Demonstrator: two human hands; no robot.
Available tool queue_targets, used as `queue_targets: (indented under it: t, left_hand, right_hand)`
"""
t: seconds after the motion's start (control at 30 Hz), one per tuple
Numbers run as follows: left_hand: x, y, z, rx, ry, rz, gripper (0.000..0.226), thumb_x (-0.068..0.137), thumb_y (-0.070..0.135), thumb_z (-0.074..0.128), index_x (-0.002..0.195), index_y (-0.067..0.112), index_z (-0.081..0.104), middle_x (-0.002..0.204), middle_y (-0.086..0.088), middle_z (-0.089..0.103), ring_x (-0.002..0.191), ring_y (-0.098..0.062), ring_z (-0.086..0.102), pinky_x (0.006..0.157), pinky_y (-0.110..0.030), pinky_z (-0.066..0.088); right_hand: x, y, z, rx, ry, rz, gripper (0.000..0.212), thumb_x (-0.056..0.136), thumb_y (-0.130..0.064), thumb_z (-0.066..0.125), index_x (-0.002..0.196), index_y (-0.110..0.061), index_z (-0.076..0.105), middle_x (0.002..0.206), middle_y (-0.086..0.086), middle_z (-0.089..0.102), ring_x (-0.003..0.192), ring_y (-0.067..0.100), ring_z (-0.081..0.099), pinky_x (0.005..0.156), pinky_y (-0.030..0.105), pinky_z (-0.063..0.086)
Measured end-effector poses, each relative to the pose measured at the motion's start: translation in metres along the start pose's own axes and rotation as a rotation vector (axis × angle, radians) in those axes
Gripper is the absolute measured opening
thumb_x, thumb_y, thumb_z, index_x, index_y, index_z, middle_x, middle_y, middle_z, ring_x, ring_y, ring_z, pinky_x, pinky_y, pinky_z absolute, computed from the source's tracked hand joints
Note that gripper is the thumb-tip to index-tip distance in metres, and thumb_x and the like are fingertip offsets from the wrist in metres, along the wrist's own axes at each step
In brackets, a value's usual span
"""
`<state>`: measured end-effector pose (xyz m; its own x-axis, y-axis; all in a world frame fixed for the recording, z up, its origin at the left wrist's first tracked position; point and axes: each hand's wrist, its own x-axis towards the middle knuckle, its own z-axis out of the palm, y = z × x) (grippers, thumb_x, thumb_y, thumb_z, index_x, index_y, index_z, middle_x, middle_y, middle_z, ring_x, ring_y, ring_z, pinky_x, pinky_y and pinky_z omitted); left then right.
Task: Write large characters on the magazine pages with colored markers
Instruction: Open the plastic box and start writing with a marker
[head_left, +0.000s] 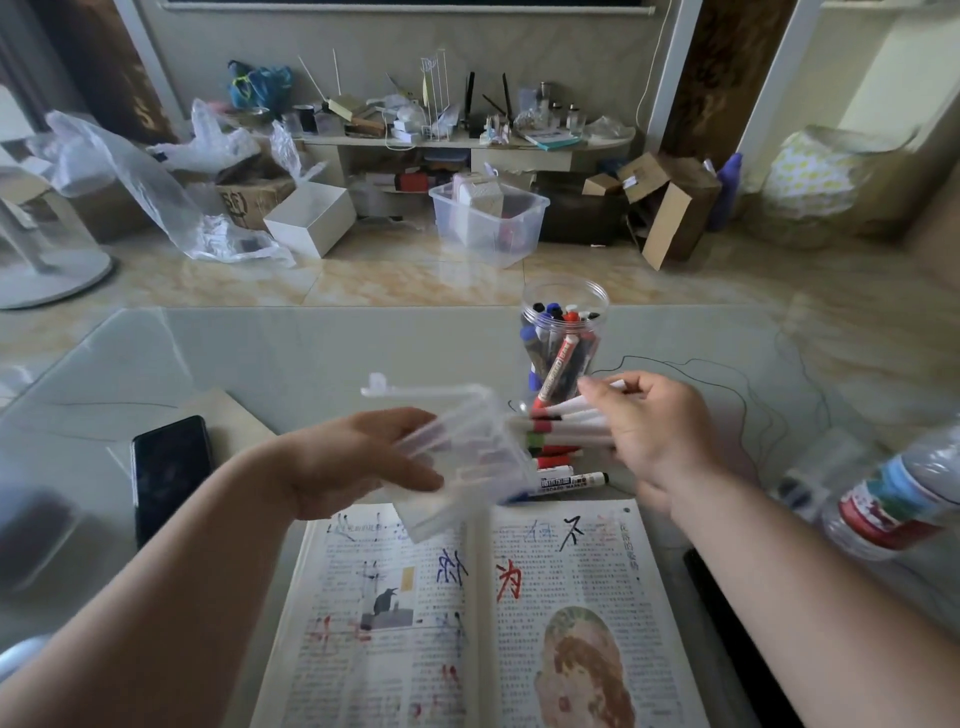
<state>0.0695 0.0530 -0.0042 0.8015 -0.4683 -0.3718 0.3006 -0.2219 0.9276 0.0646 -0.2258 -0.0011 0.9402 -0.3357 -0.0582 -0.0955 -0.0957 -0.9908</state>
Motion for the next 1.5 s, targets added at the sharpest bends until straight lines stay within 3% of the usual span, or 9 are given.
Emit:
queue_targets:
  t: [0.23, 0.47, 0.73, 0.87, 1.07, 1.17, 1.33, 1.43, 1.5]
  left_hand:
    - [0.016, -0.031, -0.02, -0.383, 0.478, 0.09, 0.085, 0.051, -0.001, 0.06, 0.135, -0.001, 0.048, 0.13, -0.01, 0.056, 0.117, -0.019, 0.054, 0.09, -0.032, 0.039]
    - [0.024, -0.046, -0.019, -0.339, 0.6, 0.119, 0.059, 0.044, -0.004, 0.051, 0.102, 0.002, 0.062, 0.09, -0.01, 0.061, 0.088, -0.026, 0.054, 0.073, -0.028, 0.04]
    - [0.042, -0.067, -0.039, 0.105, 0.739, -0.028, 0.042, 0.073, -0.008, 0.06, 0.107, 0.016, 0.068, 0.089, -0.014, 0.068, 0.069, -0.021, 0.057, 0.05, -0.021, 0.043]
    - [0.048, -0.074, -0.044, 0.263, 0.883, -0.148, 0.013, 0.081, 0.0, 0.064, 0.089, 0.01, 0.066, 0.075, -0.007, 0.064, 0.063, -0.023, 0.059, 0.051, -0.025, 0.04]
    - [0.027, -0.064, -0.037, 0.923, 0.702, -0.49, 0.028, 0.083, 0.038, 0.064, 0.074, 0.012, 0.064, 0.08, -0.007, 0.066, 0.079, -0.026, 0.063, 0.071, -0.032, 0.053]
    - [0.013, -0.045, -0.002, 1.043, 0.631, -0.303, 0.024, 0.082, 0.035, 0.064, 0.07, 0.014, 0.064, 0.072, -0.002, 0.067, 0.068, -0.019, 0.062, 0.057, -0.027, 0.047]
    - [0.01, -0.035, 0.068, 0.964, 0.305, 0.07, 0.015, 0.088, 0.042, 0.069, 0.096, 0.032, 0.061, 0.107, 0.01, 0.06, 0.093, -0.01, 0.056, 0.081, -0.027, 0.05]
    - [0.016, -0.053, 0.083, 1.146, 0.225, 0.024, 0.065, 0.079, 0.06, 0.072, 0.134, 0.034, 0.05, 0.137, 0.008, 0.045, 0.128, -0.018, 0.04, 0.108, -0.037, 0.038]
    - [0.019, -0.06, 0.087, 1.232, 0.259, -0.022, 0.085, 0.073, 0.071, 0.07, 0.144, 0.036, 0.039, 0.144, 0.007, 0.039, 0.134, -0.02, 0.033, 0.111, -0.04, 0.032]
  right_hand:
    - [0.023, 0.035, -0.014, 0.064, 0.015, 0.28, 0.021, 0.088, -0.014, 0.076, 0.078, -0.005, 0.059, 0.071, 0.011, 0.055, 0.052, 0.018, 0.046, 0.036, 0.023, 0.031]
    - [0.02, 0.069, -0.004, -0.07, -0.142, 0.425, 0.019, 0.087, -0.02, 0.079, 0.078, -0.011, 0.064, 0.078, 0.01, 0.054, 0.058, 0.017, 0.043, 0.039, 0.023, 0.031]
    - [0.022, 0.085, -0.005, -0.132, -0.143, 0.451, 0.021, 0.088, -0.021, 0.078, 0.077, -0.008, 0.066, 0.064, 0.008, 0.055, 0.048, 0.02, 0.047, 0.051, 0.033, 0.037]
    - [0.017, 0.088, 0.003, -0.07, -0.087, 0.436, 0.021, 0.089, -0.021, 0.076, 0.084, -0.003, 0.067, 0.071, 0.008, 0.058, 0.05, 0.017, 0.051, 0.046, 0.027, 0.04]
    - [0.015, 0.089, 0.005, -0.137, -0.055, 0.424, 0.026, 0.089, -0.029, 0.077, 0.088, -0.004, 0.07, 0.075, 0.009, 0.066, 0.049, 0.017, 0.057, 0.048, 0.027, 0.043]
    - [0.016, 0.079, 0.003, -0.116, -0.105, 0.445, 0.018, 0.091, -0.021, 0.074, 0.088, -0.006, 0.066, 0.083, 0.017, 0.07, 0.06, 0.024, 0.062, 0.049, 0.028, 0.045]
    - [0.014, 0.063, -0.005, -0.119, -0.305, 0.461, 0.022, 0.081, -0.005, 0.08, 0.097, -0.005, 0.064, 0.086, 0.012, 0.072, 0.073, 0.02, 0.067, 0.055, 0.029, 0.051]
    - [0.008, 0.065, -0.009, -0.341, -0.373, 0.357, 0.06, 0.063, -0.01, 0.091, 0.115, -0.009, 0.061, 0.1, 0.007, 0.073, 0.091, 0.018, 0.068, 0.074, 0.033, 0.056]
    - [0.002, 0.063, -0.015, -0.599, -0.42, 0.225, 0.062, 0.067, -0.015, 0.091, 0.117, -0.019, 0.055, 0.096, -0.006, 0.065, 0.085, 0.008, 0.062, 0.069, 0.018, 0.05]
